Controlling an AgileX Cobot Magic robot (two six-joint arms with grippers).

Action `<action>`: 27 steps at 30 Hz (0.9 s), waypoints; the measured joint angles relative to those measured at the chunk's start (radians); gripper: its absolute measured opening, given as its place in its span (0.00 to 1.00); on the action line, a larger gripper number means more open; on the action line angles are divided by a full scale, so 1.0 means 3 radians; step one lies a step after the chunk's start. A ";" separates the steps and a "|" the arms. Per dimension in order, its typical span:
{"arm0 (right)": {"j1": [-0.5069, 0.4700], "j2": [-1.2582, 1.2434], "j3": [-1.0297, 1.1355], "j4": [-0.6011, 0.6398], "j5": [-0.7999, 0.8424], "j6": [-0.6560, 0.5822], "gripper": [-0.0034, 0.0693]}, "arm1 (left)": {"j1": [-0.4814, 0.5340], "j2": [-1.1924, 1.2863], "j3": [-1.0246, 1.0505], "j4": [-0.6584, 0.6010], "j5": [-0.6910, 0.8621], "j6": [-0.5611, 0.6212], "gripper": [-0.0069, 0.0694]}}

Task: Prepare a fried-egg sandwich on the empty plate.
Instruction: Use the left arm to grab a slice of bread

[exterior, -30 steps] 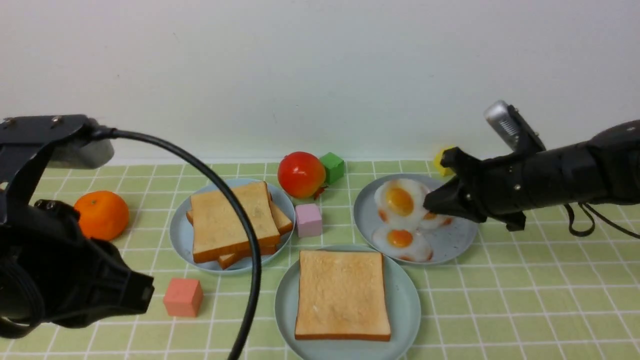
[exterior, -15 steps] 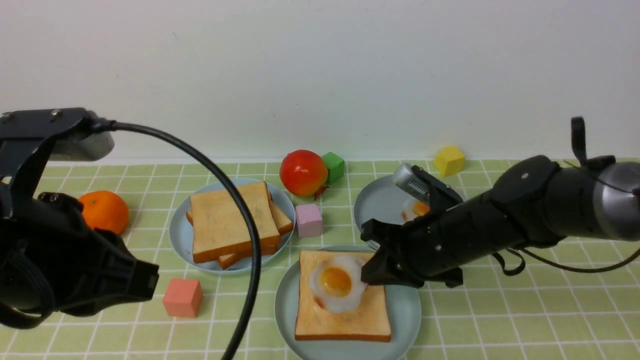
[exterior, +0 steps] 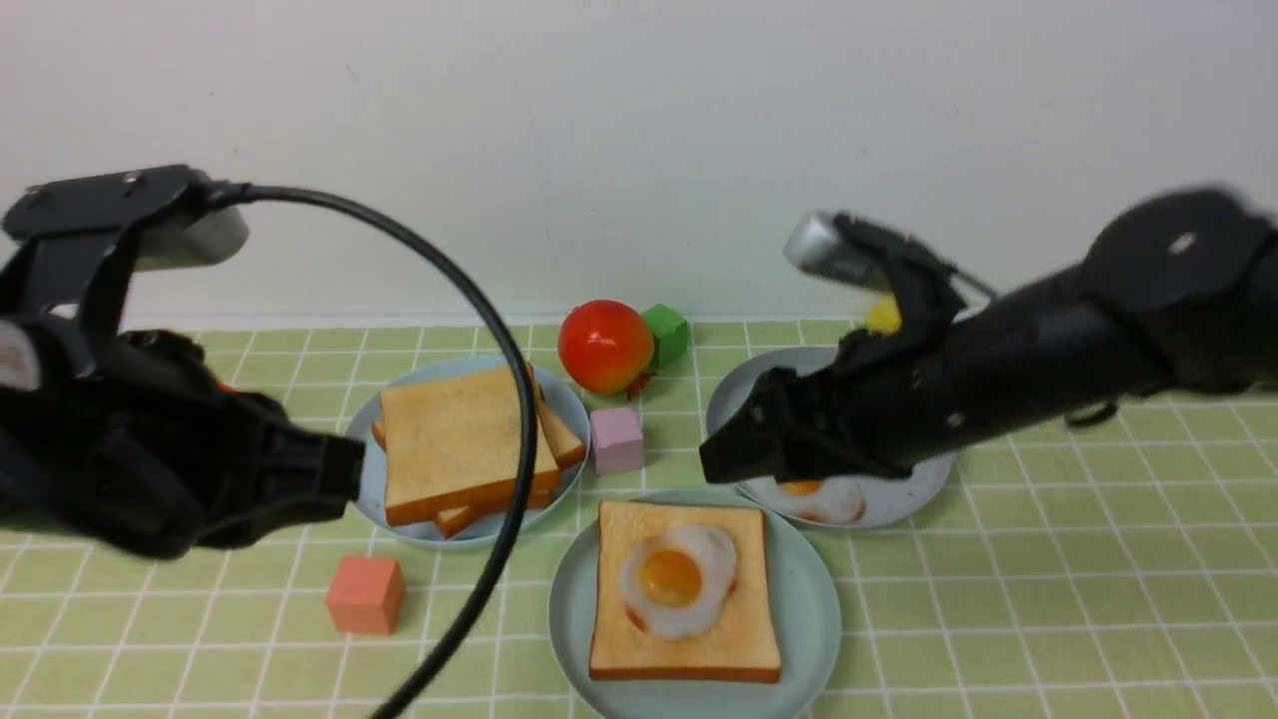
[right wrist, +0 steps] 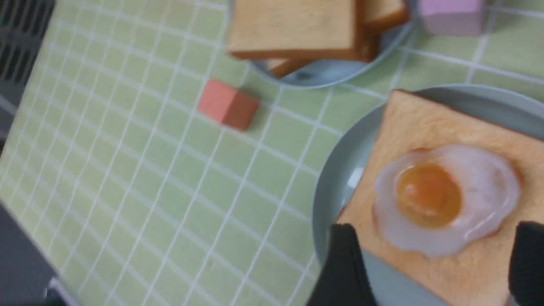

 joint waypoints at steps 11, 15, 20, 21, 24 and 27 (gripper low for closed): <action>0.0088 -0.1413 -0.0459 -0.1935 0.0754 0.1299 0.52 | 0.1042 0.1167 -0.0072 -0.1102 -0.0025 0.0480 0.07; 0.0284 -0.1878 -0.0158 -0.1783 0.0480 0.1022 0.21 | 0.1292 0.1507 -0.0189 -0.1729 -0.0104 0.0891 0.08; 0.0466 -0.2217 0.0259 -0.1479 0.0126 0.0462 0.03 | 0.1321 0.1890 -0.0344 -0.1953 -0.0369 0.1010 0.20; 0.0482 -0.2273 0.0324 -0.1395 0.0067 0.0333 0.03 | 0.1321 0.1983 -0.0380 -0.1964 -0.0420 0.1026 0.25; 0.0493 -0.2343 0.0385 -0.1245 0.0015 0.0218 0.03 | 0.1321 0.2191 -0.0488 -0.1975 -0.0516 0.1072 0.36; 0.0493 -0.2356 0.0388 -0.1138 0.0002 0.0182 0.03 | 0.1321 0.2364 -0.0555 -0.2053 -0.0601 0.1198 0.44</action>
